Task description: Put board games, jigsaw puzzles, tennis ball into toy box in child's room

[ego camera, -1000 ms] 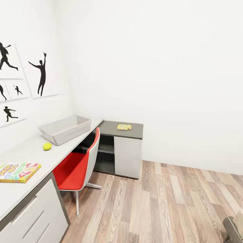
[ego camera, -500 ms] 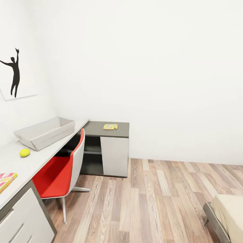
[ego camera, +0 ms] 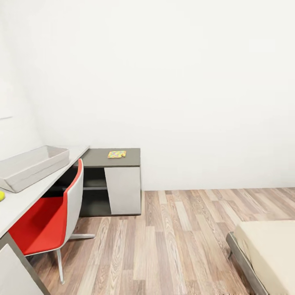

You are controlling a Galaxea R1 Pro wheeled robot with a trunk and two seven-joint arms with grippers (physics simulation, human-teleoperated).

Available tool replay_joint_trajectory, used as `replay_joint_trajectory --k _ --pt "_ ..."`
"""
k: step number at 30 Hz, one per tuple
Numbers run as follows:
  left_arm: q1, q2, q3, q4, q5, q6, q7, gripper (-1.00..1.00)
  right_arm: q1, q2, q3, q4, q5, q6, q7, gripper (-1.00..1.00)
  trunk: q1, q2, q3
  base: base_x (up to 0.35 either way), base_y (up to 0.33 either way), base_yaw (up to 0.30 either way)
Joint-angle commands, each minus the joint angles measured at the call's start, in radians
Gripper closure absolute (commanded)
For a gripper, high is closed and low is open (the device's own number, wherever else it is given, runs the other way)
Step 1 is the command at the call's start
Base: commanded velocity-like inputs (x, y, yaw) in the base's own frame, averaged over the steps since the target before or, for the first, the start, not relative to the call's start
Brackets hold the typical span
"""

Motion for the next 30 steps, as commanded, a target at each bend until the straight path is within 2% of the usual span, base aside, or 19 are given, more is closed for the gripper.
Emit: replay_joint_trajectory --k 1,30 --pt "0.000 0.000 0.000 0.000 0.000 0.000 0.000 -1.00 0.000 0.000 0.000 0.000 -0.001 0.000 0.000 -1.00 0.000 0.000 -0.001 0.000 0.000 -0.277" --pt "0.000 -0.002 -0.001 0.000 0.000 0.000 0.000 -1.00 0.000 0.000 0.000 0.000 0.000 0.000 0.002 -1.00 0.000 0.000 -0.013 0.000 0.000 -0.277"
